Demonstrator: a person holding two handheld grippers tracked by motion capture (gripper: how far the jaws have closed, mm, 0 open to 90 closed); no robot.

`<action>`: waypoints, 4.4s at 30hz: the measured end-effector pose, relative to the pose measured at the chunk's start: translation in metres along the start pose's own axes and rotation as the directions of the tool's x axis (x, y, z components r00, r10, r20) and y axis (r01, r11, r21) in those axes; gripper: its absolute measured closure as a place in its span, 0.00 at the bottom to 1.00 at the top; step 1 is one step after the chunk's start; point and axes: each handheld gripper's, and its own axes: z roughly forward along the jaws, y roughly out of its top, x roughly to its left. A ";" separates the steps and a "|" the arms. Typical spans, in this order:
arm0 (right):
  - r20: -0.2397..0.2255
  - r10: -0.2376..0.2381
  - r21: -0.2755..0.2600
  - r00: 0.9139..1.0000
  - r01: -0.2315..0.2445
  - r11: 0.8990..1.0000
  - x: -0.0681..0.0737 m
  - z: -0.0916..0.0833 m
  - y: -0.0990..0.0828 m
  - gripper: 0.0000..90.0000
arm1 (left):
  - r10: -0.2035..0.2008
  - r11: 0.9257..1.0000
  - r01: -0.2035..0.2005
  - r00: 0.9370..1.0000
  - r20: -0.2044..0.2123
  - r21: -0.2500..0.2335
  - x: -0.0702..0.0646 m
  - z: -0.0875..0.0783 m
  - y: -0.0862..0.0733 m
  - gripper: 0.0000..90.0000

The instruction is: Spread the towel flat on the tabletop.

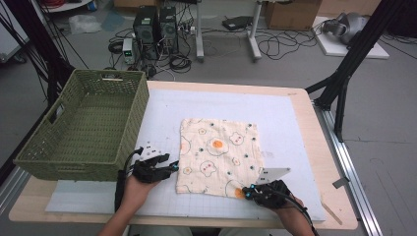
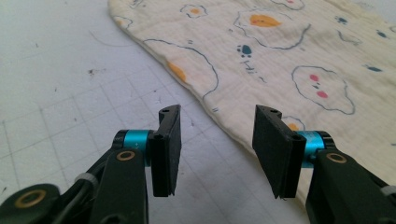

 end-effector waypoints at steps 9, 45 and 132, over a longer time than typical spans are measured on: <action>0.168 0.135 -0.145 0.977 -0.111 0.983 -0.014 -0.024 -0.002 0.54 | 0.005 1.000 -0.006 1.000 0.024 0.014 -0.004 0.008 0.003 0.57; 0.307 0.254 -0.182 0.917 -0.205 0.962 -0.046 -0.021 0.006 0.57 | 0.026 0.999 -0.028 0.998 0.062 0.032 -0.007 0.005 0.011 0.57; 0.514 0.225 -0.178 0.828 -0.154 0.972 -0.150 0.028 0.076 0.62 | -0.061 0.998 0.056 0.984 -0.169 -0.029 0.054 0.087 0.083 0.51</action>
